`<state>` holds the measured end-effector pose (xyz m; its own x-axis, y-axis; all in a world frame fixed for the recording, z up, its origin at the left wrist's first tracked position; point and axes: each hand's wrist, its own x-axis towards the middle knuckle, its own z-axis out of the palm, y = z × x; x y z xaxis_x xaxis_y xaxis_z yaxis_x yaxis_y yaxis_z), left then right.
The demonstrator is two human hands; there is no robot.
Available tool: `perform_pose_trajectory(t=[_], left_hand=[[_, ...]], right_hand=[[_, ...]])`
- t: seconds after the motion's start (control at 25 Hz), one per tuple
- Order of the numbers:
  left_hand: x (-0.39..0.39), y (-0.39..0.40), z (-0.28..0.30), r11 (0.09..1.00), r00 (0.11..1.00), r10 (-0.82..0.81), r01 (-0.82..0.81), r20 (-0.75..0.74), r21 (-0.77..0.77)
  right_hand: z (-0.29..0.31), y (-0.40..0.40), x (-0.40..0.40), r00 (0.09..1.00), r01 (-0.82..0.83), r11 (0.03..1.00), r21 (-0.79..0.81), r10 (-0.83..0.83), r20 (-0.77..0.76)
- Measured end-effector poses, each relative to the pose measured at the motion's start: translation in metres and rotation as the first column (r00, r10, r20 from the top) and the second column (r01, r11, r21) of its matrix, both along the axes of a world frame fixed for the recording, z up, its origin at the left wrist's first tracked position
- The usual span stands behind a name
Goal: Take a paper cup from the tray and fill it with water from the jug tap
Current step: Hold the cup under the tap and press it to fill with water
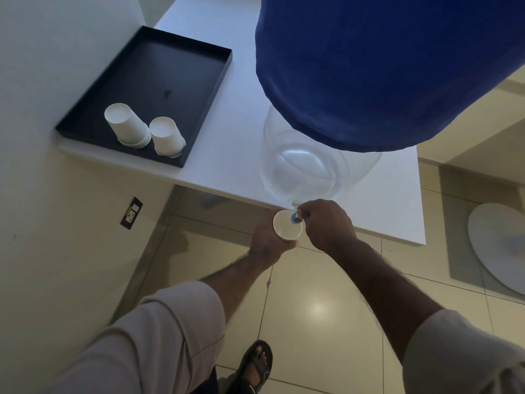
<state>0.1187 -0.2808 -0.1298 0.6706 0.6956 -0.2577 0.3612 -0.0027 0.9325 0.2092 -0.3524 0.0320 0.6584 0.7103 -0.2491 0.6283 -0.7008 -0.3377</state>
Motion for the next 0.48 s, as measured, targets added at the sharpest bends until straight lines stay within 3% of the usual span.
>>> perform_pose_trajectory(t=[0.48], left_hand=[[0.0059, -0.0048, -0.0061, 1.000, 0.999, 0.007, -0.008, 0.031, 0.011]], right_hand=[[-0.0014, -0.0007, -0.0016, 1.000, 0.023, 1.000, 0.017, -0.023, -0.005]])
